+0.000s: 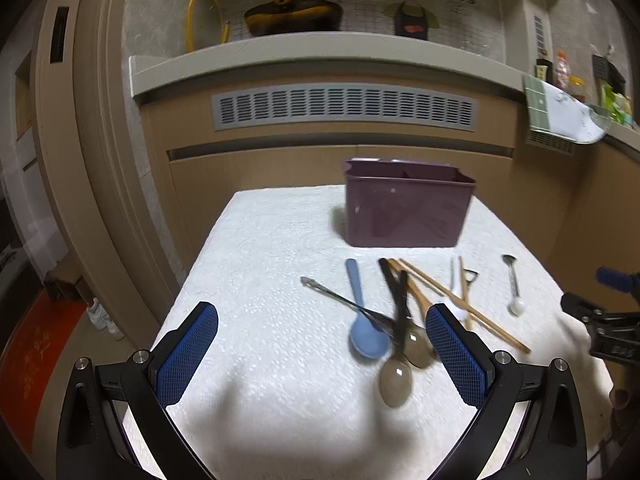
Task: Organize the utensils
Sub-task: 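Grasp a wooden chopstick with the right tool while the left tool reaches toward the grey spoon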
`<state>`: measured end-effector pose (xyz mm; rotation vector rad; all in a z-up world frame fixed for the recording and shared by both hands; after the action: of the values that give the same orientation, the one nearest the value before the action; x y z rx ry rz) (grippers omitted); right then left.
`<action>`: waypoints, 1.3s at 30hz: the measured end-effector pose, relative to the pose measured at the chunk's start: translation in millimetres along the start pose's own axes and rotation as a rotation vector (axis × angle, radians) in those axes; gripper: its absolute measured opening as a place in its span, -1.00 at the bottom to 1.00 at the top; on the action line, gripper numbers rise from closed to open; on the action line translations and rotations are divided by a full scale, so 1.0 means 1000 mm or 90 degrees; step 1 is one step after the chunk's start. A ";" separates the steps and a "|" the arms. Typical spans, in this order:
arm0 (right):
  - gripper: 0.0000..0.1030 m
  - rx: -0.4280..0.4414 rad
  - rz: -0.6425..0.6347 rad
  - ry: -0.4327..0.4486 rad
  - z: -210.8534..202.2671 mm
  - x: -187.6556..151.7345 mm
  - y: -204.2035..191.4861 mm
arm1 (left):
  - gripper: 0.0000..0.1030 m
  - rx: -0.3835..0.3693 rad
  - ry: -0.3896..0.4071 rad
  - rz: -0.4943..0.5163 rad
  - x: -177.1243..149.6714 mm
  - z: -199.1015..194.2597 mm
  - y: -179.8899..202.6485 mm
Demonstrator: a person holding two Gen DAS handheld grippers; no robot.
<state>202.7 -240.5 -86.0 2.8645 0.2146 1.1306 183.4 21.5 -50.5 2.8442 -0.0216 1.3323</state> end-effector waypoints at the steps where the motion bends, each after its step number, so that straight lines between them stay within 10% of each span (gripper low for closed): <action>1: 0.17 0.011 -0.004 -0.020 0.011 0.000 -0.005 | 1.00 -0.001 -0.006 -0.008 0.001 0.004 -0.003; 13: -0.24 0.108 -0.128 -0.126 0.065 0.027 -0.059 | 1.00 -0.041 -0.064 0.000 0.007 0.058 -0.008; 18: 0.82 0.064 -0.208 -0.102 0.070 0.049 -0.084 | 1.00 -0.045 -0.083 -0.011 0.009 0.072 -0.007; 20: 0.84 0.092 -0.214 -0.073 0.066 0.058 -0.091 | 1.00 -0.036 -0.088 -0.019 0.008 0.076 -0.014; 22: 0.42 0.122 -0.210 -0.085 0.070 0.064 -0.096 | 1.00 -0.036 -0.092 -0.038 0.006 0.078 -0.024; 24: -0.55 0.146 -0.204 -0.134 0.087 0.064 -0.100 | 1.00 -0.039 -0.103 -0.058 0.003 0.082 -0.035; 34: -0.59 0.177 -0.179 -0.185 0.126 0.064 -0.111 | 1.00 -0.024 -0.156 -0.062 -0.012 0.103 -0.045; 39: -0.92 0.191 -0.147 -0.196 0.124 0.063 -0.103 | 1.00 -0.048 -0.181 -0.071 -0.011 0.104 -0.039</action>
<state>321.8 -128.8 -144.4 3.1077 0.7310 0.6545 256.9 60.1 -125.8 2.8961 0.0830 0.8808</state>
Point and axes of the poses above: each gripper's, at about its wrist camera, not at the fingertips, and z roughly the way its jaws point, y to its right, x to its top, the point moved 7 cm from there along z, roughly the way its jaws point, and after that the axes turned 7 degrees about -y, right-handed, at the moved point
